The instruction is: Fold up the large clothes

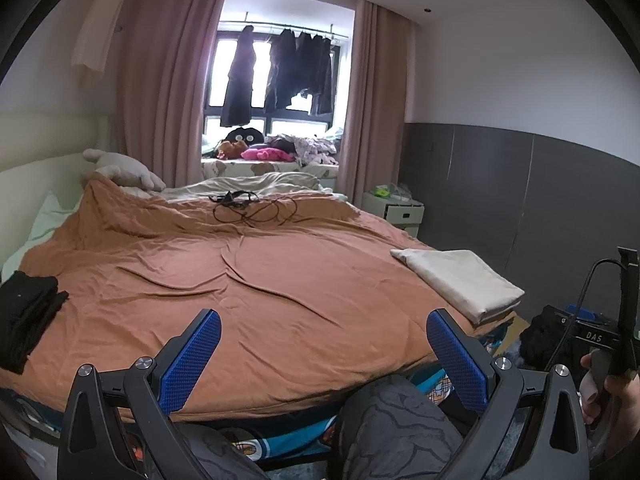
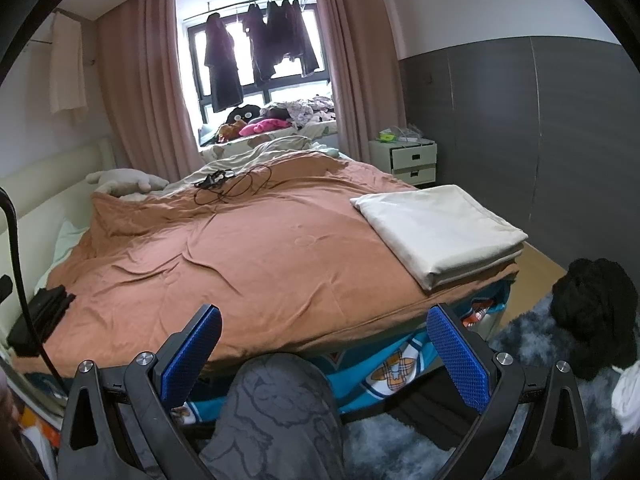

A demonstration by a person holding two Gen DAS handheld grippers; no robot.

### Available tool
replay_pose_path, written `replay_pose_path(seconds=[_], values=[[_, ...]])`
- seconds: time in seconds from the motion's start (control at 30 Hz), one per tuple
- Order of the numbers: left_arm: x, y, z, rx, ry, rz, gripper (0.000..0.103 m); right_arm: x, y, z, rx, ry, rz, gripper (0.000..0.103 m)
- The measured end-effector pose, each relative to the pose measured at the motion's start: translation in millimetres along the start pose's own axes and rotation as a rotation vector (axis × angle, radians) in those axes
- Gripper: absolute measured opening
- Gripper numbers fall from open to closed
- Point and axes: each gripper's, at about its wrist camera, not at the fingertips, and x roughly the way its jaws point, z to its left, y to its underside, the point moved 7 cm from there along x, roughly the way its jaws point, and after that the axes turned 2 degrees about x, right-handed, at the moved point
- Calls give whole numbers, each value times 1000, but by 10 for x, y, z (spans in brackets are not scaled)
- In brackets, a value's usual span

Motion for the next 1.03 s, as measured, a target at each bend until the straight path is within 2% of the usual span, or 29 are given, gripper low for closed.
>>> replay_pose_path(seconds=[1.03], values=[[38,33,35,-8,-11,16,103,38,62,21,3,3,12,103]])
